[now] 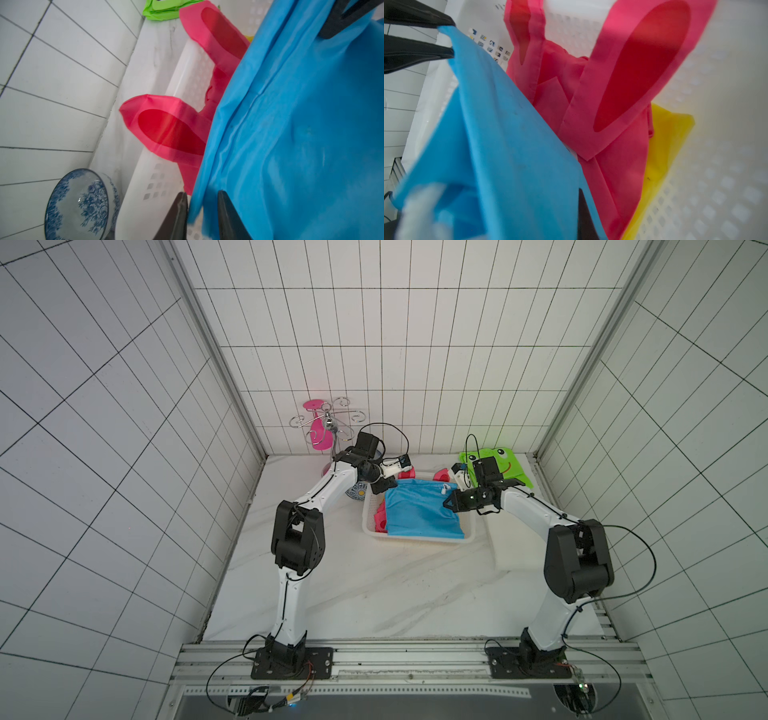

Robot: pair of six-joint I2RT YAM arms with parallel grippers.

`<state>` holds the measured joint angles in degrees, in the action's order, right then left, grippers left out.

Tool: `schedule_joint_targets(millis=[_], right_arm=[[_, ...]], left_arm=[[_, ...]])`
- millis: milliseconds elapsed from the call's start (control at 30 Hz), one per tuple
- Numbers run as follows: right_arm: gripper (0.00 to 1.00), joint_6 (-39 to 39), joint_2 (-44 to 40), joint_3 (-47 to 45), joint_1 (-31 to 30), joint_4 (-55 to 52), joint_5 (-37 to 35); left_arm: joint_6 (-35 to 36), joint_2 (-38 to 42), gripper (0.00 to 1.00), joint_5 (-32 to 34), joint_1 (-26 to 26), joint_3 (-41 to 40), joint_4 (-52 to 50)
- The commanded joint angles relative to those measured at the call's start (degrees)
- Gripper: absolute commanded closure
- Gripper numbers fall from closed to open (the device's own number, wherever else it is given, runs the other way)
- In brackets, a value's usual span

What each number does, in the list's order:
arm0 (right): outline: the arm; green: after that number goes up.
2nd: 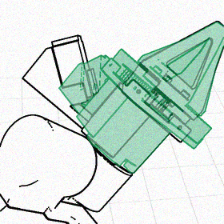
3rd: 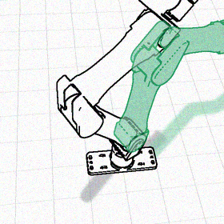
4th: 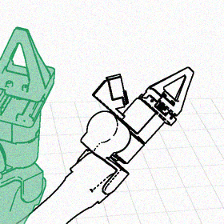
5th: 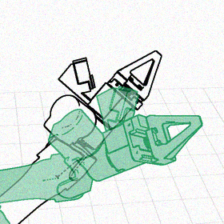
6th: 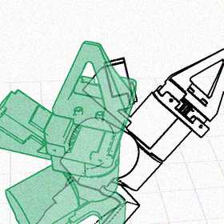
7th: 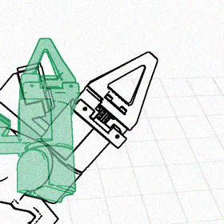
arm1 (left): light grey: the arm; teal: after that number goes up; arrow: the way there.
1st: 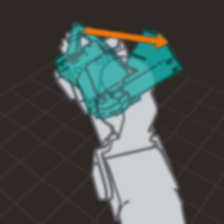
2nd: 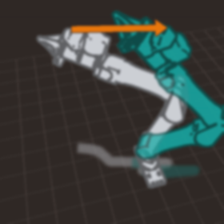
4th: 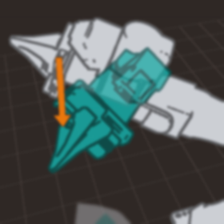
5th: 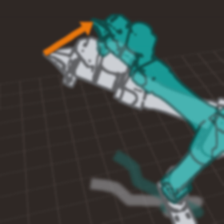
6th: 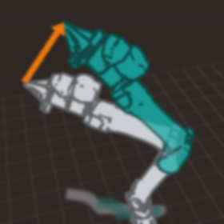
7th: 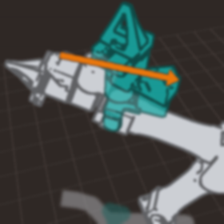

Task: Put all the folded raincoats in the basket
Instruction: Place the raincoat in the basket.

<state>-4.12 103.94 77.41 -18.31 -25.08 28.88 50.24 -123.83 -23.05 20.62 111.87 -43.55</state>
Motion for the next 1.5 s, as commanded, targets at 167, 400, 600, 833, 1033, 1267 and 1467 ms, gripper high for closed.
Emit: schedule_joint_targets(millis=[167,400,600,833,1033,1267,1467], right_arm=[[0.98,-5.63,4.65,2.33,0.56,4.33,0.57],[0.95,-0.23,10.44,8.73,-1.29,-3.21,8.09],[0.98,7.26,16.51,17.2,-1.13,-15.66,13.67],[0.93,6.08,16.88,19.86,-0.85,-20.49,4.89],[0.77,3.85,14.01,19.22,-1.07,-21.32,-3.84],[0.61,-2.15,3.39,10.67,-2.45,-12.39,-15.73],[0.62,-7.88,-5.65,2.49,-6.09,-7.48,-32.21]], left_arm=[[-8.33,5.34,0.6,2.1,-0.64,-4.68,2.58],[-11.79,15.11,0.59,-9.24,-0.59,-15.41,2.07],[-13.47,19.11,0.58,-11.81,-0.6,-21.02,3.64],[-15.27,17.11,0.6,-14.26,-0.41,-23.59,3.19],[-18.47,15.94,0.62,-17.21,-0.24,-24.16,-0.19],[-27.92,19.32,0.59,-8.25,0.72,-28.46,6.03],[-39.71,18.96,0.6,3.07,1.53,-28.55,7.8]])
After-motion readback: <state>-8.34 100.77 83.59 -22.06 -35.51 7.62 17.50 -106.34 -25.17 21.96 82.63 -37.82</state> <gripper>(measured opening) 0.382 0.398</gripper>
